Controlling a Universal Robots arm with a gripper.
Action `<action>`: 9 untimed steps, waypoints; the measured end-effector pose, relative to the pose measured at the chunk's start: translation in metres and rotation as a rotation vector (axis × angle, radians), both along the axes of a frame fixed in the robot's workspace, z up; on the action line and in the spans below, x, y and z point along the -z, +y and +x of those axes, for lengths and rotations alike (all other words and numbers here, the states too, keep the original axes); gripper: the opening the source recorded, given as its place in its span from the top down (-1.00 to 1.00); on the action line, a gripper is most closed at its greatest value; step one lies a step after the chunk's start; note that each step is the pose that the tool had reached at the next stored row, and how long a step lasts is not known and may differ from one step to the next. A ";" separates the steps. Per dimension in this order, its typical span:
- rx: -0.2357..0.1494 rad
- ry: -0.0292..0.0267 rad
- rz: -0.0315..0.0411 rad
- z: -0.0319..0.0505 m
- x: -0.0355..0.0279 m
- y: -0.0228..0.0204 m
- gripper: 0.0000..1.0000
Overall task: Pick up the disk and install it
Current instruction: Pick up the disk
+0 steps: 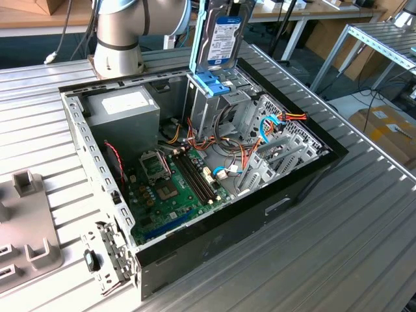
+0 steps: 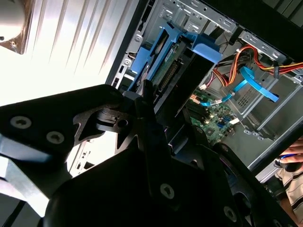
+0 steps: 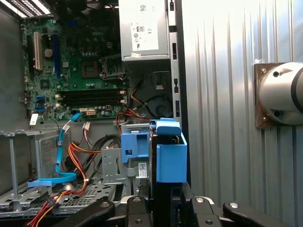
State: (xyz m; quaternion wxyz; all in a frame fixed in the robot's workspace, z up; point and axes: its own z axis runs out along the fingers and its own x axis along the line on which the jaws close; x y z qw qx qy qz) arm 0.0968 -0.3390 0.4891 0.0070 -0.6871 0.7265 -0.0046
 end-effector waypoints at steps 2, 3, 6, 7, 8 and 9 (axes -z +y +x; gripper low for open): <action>0.000 0.0000 0.0002 0.0000 0.0001 -0.0017 0.30; 0.000 0.0000 0.0001 0.0000 0.0001 -0.0025 0.30; 0.000 0.0000 0.0002 0.0000 0.0001 -0.0058 0.30; 0.000 0.0000 0.0001 0.0000 0.0001 -0.0071 0.30; 0.000 0.0000 -0.0001 0.0002 0.0001 -0.0082 0.30; 0.000 0.0000 -0.0001 0.0003 0.0001 -0.0089 0.30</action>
